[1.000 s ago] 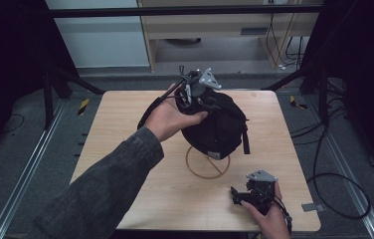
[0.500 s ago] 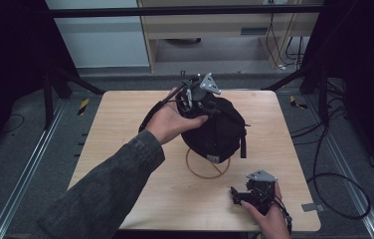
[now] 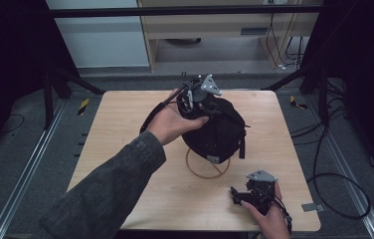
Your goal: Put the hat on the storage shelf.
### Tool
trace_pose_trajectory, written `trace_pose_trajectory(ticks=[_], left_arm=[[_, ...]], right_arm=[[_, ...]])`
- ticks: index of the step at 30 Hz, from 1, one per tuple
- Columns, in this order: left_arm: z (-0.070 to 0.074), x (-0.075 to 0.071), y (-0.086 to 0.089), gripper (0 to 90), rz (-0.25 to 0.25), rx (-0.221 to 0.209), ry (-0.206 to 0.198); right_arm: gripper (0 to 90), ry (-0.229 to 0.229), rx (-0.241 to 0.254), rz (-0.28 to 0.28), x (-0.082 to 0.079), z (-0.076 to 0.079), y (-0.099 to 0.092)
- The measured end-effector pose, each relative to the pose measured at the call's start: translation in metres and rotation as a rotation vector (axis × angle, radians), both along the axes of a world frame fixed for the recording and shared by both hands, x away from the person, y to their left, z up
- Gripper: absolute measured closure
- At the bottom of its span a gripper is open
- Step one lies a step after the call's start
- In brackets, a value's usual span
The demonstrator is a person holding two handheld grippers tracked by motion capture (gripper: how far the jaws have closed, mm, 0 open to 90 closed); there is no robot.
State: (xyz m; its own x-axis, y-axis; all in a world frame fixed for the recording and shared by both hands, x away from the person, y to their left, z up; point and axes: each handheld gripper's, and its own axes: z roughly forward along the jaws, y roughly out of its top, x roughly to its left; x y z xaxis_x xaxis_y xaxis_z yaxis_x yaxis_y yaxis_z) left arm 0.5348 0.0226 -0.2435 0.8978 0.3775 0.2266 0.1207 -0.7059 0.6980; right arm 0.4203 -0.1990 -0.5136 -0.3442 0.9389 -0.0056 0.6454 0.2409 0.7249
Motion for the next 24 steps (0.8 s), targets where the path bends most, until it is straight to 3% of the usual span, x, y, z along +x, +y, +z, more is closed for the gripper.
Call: trace_pose_trajectory(ticks=[10,24], left_arm=[[-0.0023,0.0006,-0.0002,68.0,0.001,0.009,0.0],[-0.0041,0.0002,0.0016,64.3,0.007,-0.01,-0.005]], right_arm=[[0.4,0.0,0.0,0.0,0.0,0.0,0.0],[0.4,0.0,0.0,0.0,0.0,0.0,0.0]])
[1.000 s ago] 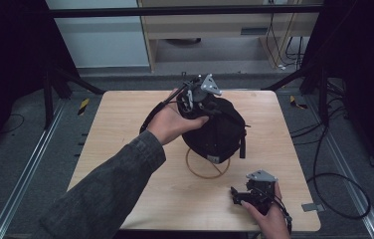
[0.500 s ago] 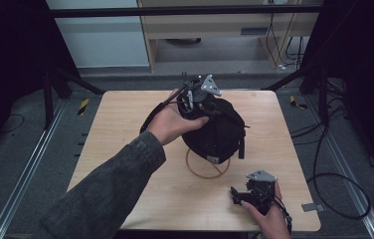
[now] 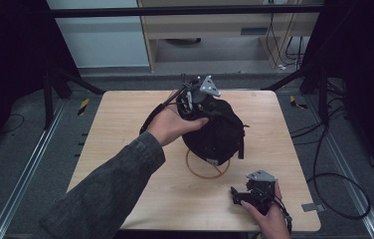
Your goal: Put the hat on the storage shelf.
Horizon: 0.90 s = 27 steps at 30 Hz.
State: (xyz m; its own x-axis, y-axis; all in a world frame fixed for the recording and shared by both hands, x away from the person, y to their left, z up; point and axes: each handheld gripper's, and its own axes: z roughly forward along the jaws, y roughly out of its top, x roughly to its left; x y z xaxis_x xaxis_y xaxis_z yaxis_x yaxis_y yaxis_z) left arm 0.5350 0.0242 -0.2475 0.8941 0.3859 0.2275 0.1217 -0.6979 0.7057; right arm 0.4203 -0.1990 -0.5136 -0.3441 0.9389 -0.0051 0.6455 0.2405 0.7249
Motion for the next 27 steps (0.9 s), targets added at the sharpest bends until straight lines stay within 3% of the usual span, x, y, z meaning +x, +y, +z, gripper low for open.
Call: trace_pose_trajectory(ticks=[7,21,27], left_arm=[[-0.001,-0.002,0.003,58.5,0.0,-0.004,-0.007],[-0.013,-0.021,0.011,12.6,0.0,-0.051,-0.043],[-0.016,-0.033,0.017,9.1,0.003,-0.096,-0.035]], right_arm=[[0.3,0.0,0.0,0.0,0.0,0.0,0.0],[0.4,0.0,-0.001,0.0,0.0,0.0,0.0],[0.4,0.001,-0.001,0.0,0.0,0.0,0.0]])
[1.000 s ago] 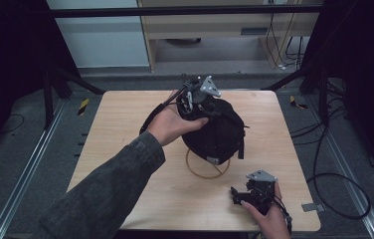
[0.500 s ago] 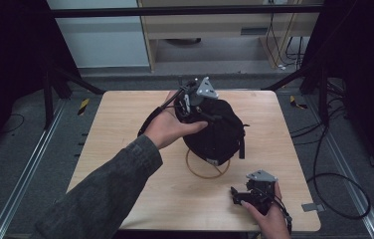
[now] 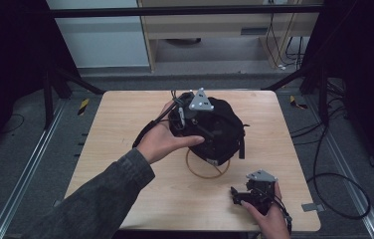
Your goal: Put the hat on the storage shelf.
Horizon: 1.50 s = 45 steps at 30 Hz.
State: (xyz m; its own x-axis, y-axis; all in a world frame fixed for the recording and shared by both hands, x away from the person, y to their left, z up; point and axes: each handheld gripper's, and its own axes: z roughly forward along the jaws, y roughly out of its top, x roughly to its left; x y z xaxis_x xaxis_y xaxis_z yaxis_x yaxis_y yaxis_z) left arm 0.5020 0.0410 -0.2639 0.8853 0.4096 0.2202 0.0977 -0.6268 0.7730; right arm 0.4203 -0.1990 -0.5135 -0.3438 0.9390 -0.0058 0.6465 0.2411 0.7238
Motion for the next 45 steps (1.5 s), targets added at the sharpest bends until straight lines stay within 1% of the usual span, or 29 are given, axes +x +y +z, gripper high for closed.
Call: trace_pose_trajectory(ticks=[3,5,7,9,11,15,18,22,24,25,28,29,30,31,34,35,37,39,42,45], left_arm=[[-0.002,-0.008,0.003,8.5,-0.004,-0.011,-0.002],[-0.004,-0.012,0.005,8.5,-0.006,-0.025,0.006],[-0.005,-0.017,0.007,7.9,-0.014,-0.019,0.007],[-0.006,-0.022,0.009,7.7,-0.015,-0.031,0.001],[-0.007,-0.026,0.013,7.9,-0.011,-0.039,0.005],[-0.014,-0.034,0.02,7.3,0.001,-0.035,0.018],[-0.02,-0.041,0.026,7.3,0.0,-0.041,0.019],[-0.026,-0.048,0.033,7.2,0.01,-0.058,0.033],[-0.029,-0.05,0.036,7.0,0.013,-0.05,0.028],[-0.03,-0.051,0.037,6.9,0.015,-0.052,0.033],[-0.034,-0.055,0.04,6.9,0.019,-0.068,0.036],[-0.035,-0.055,0.041,6.9,0.02,-0.067,0.034],[-0.036,-0.057,0.043,6.9,0.023,-0.073,0.026],[-0.038,-0.058,0.044,7.1,0.026,-0.082,0.027],[-0.042,-0.061,0.05,7.1,0.041,-0.096,0.011],[-0.044,-0.062,0.053,7.1,0.049,-0.099,0.012],[-0.05,-0.061,0.058,7.0,0.053,-0.109,0.027],[-0.056,-0.061,0.062,7.0,0.06,-0.106,0.035],[-0.066,-0.06,0.07,6.9,0.076,-0.113,0.058],[-0.074,-0.06,0.078,6.9,0.096,-0.113,0.062]], right_arm=[[0.4,0.001,0.003,-0.002,0.0,0.0,0.0],[0.4,0.0,0.003,-0.002,0.0,0.0,0.0],[0.4,0.0,0.003,-0.002,0.0,0.0,0.0],[0.4,0.0,0.003,-0.002,0.0,0.0,0.0],[0.4,0.0,0.003,-0.002,0.0,0.0,0.0],[0.4,0.0,0.002,-0.002,0.0,0.0,0.0],[0.4,-0.001,0.0,-0.001,0.0,0.0,0.0],[0.4,-0.001,0.003,-0.002,0.0,0.0,0.0],[0.3,-0.002,0.002,-0.002,0.0,0.0,0.0],[0.3,-0.001,0.002,-0.002,0.0,0.0,0.0],[0.4,-0.002,0.001,-0.002,0.0,0.0,0.0],[0.4,-0.001,0.002,-0.002,0.0,0.0,0.0],[0.4,-0.002,0.001,-0.002,0.0,0.0,0.0],[0.4,-0.002,0.001,-0.002,0.0,0.0,0.0],[0.4,-0.001,0.002,-0.002,0.0,0.0,0.0],[0.4,-0.001,0.002,-0.002,0.0,0.0,0.0],[0.4,-0.002,0.001,-0.002,0.0,0.0,0.0],[0.4,-0.002,0.002,-0.002,0.0,0.0,0.0],[0.4,0.0,0.001,-0.003,0.0,0.0,0.0],[0.4,0.0,0.002,-0.003,0.0,0.0,0.0]])
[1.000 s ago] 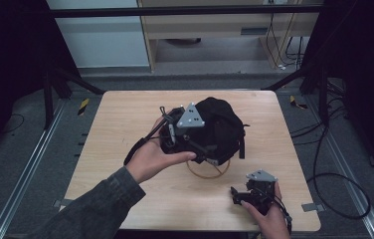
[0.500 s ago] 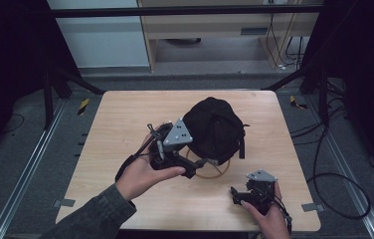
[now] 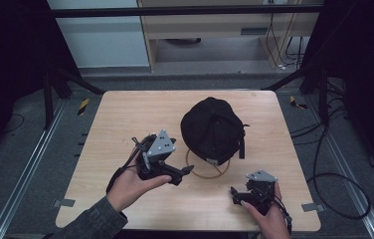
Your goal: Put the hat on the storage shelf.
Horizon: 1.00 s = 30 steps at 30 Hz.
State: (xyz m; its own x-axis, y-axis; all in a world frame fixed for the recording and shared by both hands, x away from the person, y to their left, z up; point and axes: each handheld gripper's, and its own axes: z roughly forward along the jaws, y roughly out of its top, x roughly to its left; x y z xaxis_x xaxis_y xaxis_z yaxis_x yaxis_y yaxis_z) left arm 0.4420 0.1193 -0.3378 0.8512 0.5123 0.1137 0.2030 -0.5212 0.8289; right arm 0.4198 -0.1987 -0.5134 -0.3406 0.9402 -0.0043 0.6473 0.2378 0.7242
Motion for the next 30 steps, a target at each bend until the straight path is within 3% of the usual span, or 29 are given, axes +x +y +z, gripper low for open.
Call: trace_pose_trajectory(ticks=[20,30], left_arm=[[-0.049,0.011,0.052,7.0,0.111,0.01,0.067],[-0.074,0.017,0.074,7.1,0.161,0.042,0.093]], right_arm=[[0.4,0.0,0.001,0.0,0.0,0.0,0.0],[0.4,0.0,0.001,0.0,0.0,0.0,0.0]])
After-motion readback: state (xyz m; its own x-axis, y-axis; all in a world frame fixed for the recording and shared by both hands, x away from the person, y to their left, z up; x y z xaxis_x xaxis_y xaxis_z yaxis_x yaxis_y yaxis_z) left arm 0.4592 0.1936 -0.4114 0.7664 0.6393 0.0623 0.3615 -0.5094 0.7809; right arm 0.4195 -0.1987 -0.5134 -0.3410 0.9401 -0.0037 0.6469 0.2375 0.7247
